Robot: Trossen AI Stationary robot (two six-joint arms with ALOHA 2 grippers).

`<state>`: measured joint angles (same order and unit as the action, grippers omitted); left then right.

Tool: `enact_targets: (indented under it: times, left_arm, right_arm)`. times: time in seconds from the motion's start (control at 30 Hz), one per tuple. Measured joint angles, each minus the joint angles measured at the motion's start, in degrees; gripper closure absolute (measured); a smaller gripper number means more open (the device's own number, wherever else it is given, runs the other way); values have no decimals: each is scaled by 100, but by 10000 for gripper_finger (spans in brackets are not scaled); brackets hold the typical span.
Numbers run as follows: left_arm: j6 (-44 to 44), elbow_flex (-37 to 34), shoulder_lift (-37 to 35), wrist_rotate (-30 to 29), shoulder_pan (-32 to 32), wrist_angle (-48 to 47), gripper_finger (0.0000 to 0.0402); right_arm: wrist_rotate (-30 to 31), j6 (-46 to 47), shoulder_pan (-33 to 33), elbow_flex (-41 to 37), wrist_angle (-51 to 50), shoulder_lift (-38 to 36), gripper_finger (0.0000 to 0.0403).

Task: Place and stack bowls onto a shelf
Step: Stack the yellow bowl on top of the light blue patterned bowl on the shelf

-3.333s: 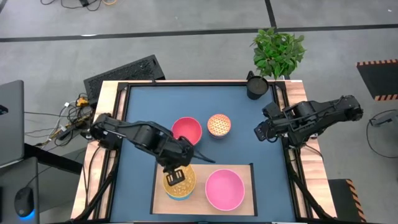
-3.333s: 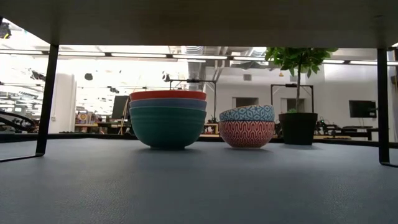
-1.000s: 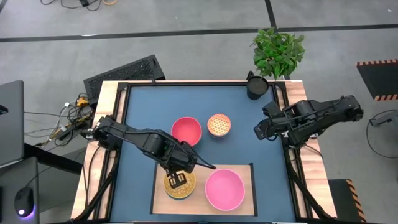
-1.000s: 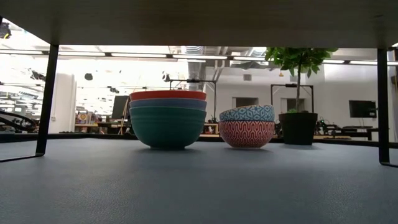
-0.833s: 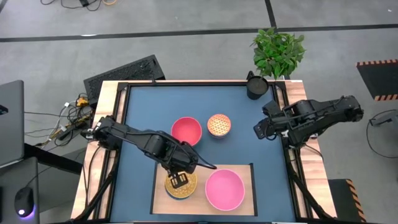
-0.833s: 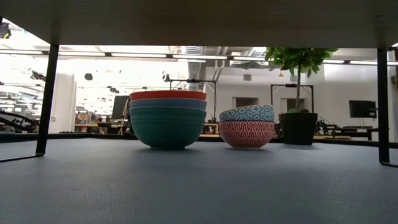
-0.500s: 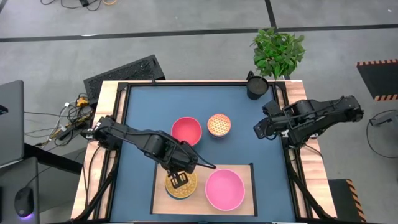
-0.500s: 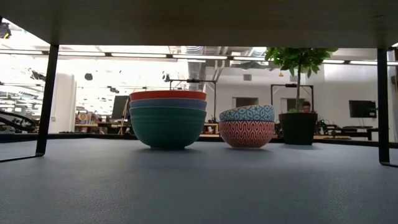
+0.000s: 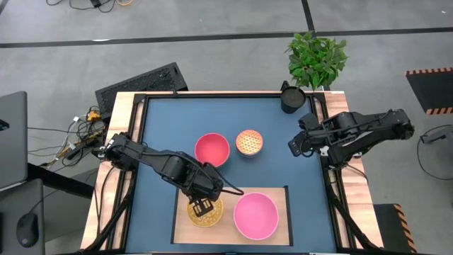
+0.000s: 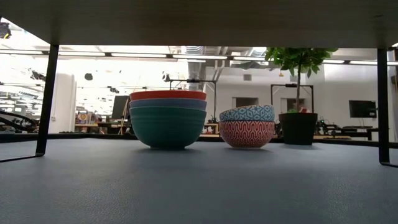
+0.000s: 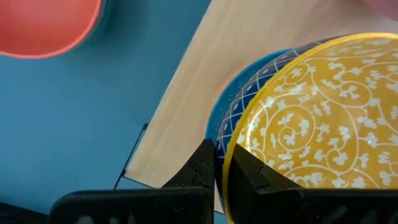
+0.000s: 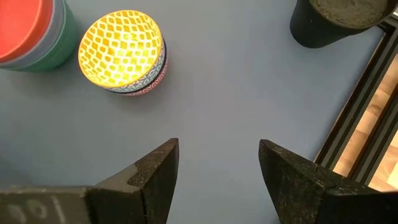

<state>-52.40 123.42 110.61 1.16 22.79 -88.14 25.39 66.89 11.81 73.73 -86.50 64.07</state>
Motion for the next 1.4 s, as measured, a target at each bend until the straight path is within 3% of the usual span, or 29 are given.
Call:
enact_targets:
  times: [1.4]
  left_arm:
    - [-433,9,-190,-260,61,46,401]
  right_arm:
    - [17,-142,-72,0,2,-1,154]
